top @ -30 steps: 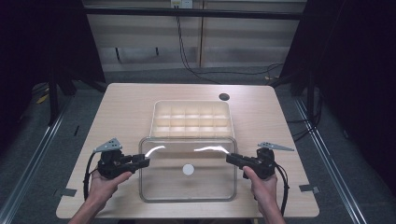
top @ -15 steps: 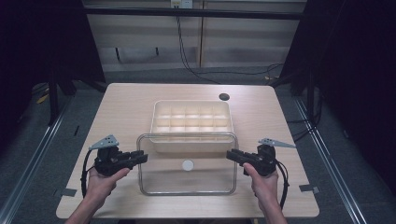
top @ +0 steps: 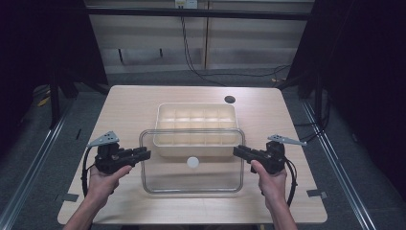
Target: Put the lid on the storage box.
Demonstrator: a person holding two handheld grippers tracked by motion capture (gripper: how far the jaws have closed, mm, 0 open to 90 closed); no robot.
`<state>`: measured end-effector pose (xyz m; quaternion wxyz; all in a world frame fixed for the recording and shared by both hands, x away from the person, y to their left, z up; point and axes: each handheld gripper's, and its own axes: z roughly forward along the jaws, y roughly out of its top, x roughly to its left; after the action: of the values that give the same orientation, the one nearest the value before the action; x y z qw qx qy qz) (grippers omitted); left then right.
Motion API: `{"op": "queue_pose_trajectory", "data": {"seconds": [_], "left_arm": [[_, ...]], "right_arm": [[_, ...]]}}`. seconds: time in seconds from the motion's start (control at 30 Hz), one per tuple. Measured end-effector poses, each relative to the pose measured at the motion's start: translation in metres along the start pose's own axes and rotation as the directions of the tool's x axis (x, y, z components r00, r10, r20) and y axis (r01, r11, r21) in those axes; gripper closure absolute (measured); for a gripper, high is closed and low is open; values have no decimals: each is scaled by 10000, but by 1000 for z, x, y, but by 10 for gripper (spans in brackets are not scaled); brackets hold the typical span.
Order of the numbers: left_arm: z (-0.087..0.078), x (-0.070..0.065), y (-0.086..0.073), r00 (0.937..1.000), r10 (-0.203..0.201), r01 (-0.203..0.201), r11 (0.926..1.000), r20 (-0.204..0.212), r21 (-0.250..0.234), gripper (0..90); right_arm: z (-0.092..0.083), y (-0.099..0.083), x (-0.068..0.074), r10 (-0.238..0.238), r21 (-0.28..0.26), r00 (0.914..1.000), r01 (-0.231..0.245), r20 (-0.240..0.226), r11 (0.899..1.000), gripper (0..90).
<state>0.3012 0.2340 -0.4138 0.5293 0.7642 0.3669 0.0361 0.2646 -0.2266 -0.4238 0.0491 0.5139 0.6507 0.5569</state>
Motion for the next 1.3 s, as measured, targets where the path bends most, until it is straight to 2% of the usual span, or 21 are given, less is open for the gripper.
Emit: {"op": "queue_pose_trajectory", "data": {"seconds": [0.17, 0.43, 1.03, 1.3], "left_arm": [[0, -2, 16, 10000, 65, -65, 9997, 8, -245, 700], [0, -2, 30, 9999, 136, -137, 9990, -37, -421, 701], [-2, 11, 53, 9996, 80, -98, 9978, -274, -658, 701], [8, 15, 66, 9987, -45, 14, 9981, -499, -618, 702]], "right_arm": [[-2, 13, 0, 39, -337, 10000, -40, -24, 9994, 672], [-2, 29, -1, -19, -610, 10000, 14, -75, 9981, 670], [12, 52, -1, -38, -729, 9999, 29, -124, 9973, 664], [19, 65, -9, 116, -794, 9999, -118, -27, 9968, 652]]}}
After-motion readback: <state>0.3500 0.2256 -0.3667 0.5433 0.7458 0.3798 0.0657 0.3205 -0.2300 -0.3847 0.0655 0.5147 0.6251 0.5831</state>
